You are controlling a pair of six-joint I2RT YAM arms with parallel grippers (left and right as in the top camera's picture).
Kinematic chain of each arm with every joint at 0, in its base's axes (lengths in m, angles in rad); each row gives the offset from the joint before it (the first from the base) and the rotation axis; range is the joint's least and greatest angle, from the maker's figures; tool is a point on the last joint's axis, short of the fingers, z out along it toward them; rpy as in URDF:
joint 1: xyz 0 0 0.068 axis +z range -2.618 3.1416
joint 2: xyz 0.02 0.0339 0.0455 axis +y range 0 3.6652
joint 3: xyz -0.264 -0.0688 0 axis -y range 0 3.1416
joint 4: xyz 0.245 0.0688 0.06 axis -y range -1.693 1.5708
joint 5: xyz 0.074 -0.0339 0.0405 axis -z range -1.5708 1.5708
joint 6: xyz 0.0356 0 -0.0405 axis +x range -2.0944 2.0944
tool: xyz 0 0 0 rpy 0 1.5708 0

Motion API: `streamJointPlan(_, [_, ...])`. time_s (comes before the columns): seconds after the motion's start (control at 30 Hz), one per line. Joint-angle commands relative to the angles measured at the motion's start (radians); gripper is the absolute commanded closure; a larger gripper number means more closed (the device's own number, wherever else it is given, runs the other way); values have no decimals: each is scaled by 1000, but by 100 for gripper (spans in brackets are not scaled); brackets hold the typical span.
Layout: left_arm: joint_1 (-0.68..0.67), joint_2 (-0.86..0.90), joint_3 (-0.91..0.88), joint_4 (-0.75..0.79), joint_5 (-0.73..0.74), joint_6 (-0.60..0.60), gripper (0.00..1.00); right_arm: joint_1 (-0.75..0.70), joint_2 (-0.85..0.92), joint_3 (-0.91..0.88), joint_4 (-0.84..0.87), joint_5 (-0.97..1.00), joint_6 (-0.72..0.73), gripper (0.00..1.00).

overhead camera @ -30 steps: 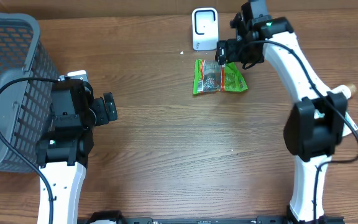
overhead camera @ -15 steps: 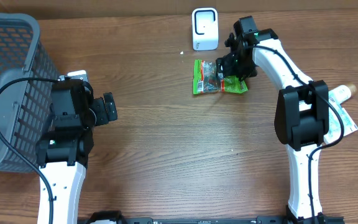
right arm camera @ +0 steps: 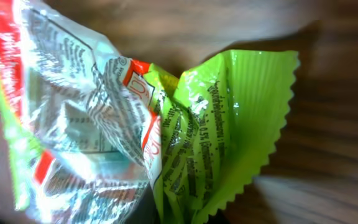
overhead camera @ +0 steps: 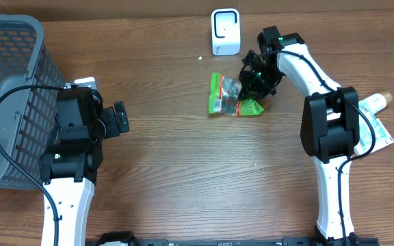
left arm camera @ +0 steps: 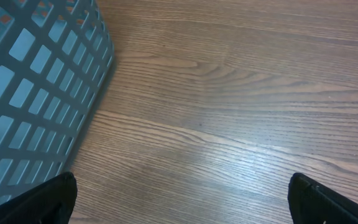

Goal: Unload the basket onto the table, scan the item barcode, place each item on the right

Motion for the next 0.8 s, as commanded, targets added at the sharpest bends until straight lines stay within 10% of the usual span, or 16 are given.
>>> streamJointPlan(0.0, [4, -6, 3, 3, -9, 14, 0, -11, -25, -16, -39, -274, -164, 96])
streamJointPlan(0.27, [4, -6, 3, 3, -9, 14, 0, -21, -195, -16, -221, -610, -357, 96])
streamJointPlan(0.77, [4, -6, 3, 3, -9, 14, 0, -113, -375, 75, -266, -713, -185, 96])
